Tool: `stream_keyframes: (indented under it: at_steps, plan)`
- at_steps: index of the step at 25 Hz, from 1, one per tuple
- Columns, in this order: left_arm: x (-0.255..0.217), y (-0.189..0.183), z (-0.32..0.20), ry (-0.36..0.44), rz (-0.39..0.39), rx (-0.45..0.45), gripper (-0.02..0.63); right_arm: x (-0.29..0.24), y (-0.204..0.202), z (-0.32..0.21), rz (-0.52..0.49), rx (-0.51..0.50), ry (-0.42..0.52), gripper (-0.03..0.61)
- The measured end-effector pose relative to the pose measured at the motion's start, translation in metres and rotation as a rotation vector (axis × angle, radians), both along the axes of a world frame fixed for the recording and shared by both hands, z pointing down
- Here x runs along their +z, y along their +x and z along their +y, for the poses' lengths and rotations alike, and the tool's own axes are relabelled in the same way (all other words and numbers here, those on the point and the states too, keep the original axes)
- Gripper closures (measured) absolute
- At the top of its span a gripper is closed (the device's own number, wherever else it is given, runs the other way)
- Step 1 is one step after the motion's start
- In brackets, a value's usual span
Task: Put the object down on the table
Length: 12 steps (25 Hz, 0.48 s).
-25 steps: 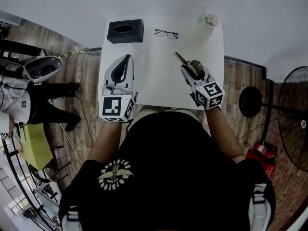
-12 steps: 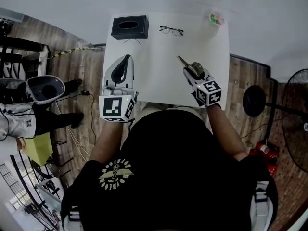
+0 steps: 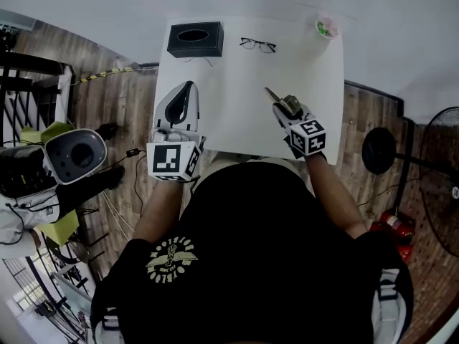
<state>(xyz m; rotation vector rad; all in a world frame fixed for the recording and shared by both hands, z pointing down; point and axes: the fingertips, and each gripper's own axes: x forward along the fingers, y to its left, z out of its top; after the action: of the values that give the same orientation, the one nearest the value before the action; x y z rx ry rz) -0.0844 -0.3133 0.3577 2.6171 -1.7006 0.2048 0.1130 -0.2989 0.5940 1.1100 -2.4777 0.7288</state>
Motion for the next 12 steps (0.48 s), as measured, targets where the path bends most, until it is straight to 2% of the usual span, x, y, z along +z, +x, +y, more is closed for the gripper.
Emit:
stream_keyframes:
  at_steps: [12]
  plan:
    - [0.006, -0.01, -0.003, -0.013, 0.014, -0.007, 0.606, 0.044, -0.007, 0.003, 0.062, -0.018, -0.086, 0.479]
